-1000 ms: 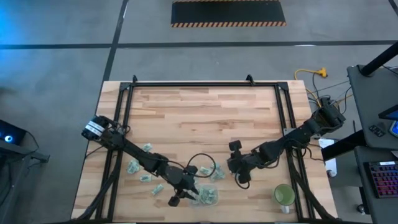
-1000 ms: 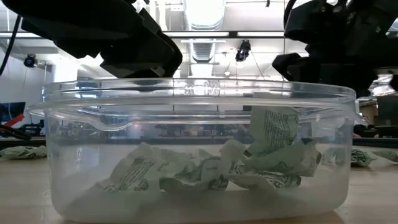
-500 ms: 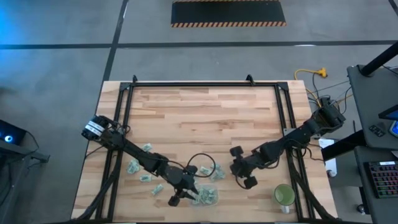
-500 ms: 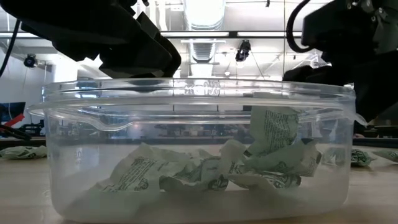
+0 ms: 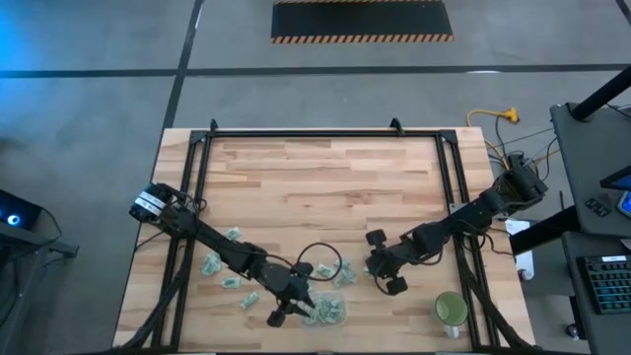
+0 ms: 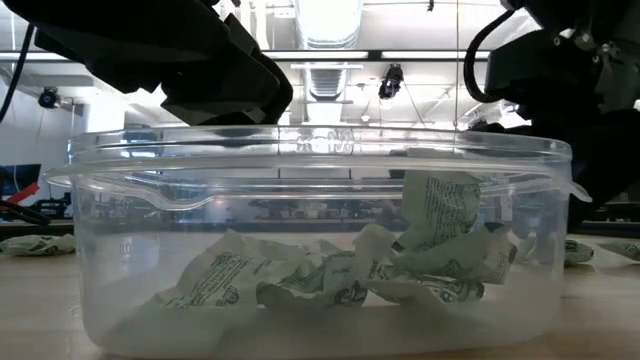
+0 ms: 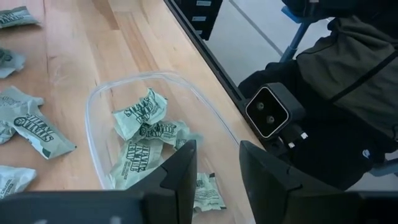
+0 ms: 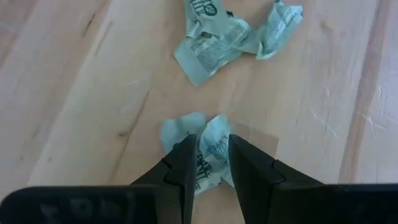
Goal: Pick and place Stevia / Truvia into bins
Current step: Put the stevia packet into the transparent container
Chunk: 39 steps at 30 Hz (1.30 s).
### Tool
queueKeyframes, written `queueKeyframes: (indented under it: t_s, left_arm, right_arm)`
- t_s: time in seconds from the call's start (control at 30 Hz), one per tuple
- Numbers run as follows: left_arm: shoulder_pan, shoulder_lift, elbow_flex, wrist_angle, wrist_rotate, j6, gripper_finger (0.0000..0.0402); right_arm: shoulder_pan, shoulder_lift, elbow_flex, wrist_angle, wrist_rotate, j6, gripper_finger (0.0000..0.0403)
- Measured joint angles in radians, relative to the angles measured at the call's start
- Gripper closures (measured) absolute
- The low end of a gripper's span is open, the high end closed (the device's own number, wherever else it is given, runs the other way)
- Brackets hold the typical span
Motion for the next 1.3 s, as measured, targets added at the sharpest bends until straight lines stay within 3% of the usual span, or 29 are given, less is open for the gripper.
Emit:
queueKeyframes:
  t_s: [0.5, 0.93, 1.3]
  left_arm:
    - [0.000, -0.002, 0.000, -0.001, 0.000, 0.001, 0.0297]
    - [0.000, -0.002, 0.000, -0.001, 0.000, 0.001, 0.0297]
    - [0.008, -0.021, -0.003, -0.009, -0.002, 0.004, 0.0297]
  right_arm:
    - [-0.012, 0.000, -0.001, 0.001, 0.004, -0.034, 0.0392]
    - [-0.015, 0.000, 0.003, 0.002, 0.083, -0.072, 0.0394]
    - [-0.002, 0.000, 0.047, 0.003, 0.086, -0.123, 0.0394]
